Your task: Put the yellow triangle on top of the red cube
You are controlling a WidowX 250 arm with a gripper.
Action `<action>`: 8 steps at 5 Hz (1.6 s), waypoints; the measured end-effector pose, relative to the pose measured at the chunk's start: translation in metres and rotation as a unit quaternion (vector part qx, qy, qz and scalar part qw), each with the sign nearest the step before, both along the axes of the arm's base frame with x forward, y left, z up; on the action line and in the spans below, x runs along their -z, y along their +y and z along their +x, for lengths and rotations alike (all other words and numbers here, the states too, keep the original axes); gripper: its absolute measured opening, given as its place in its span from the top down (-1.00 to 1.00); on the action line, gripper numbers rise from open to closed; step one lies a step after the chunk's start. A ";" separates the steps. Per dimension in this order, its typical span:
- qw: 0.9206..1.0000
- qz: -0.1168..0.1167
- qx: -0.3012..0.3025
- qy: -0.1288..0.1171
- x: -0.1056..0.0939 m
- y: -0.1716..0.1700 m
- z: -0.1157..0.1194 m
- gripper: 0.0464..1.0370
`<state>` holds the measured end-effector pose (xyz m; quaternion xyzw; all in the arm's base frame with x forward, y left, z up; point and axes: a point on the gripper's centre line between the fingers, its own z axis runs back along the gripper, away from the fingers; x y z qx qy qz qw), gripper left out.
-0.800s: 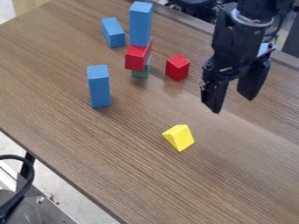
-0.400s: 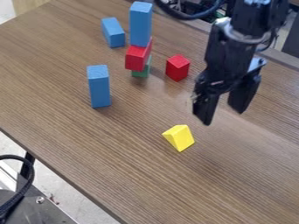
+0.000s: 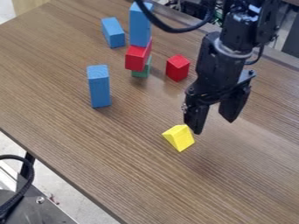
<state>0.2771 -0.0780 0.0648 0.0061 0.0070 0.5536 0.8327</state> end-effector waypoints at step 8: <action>0.996 -0.032 -0.062 0.052 0.036 0.045 -0.019 -0.26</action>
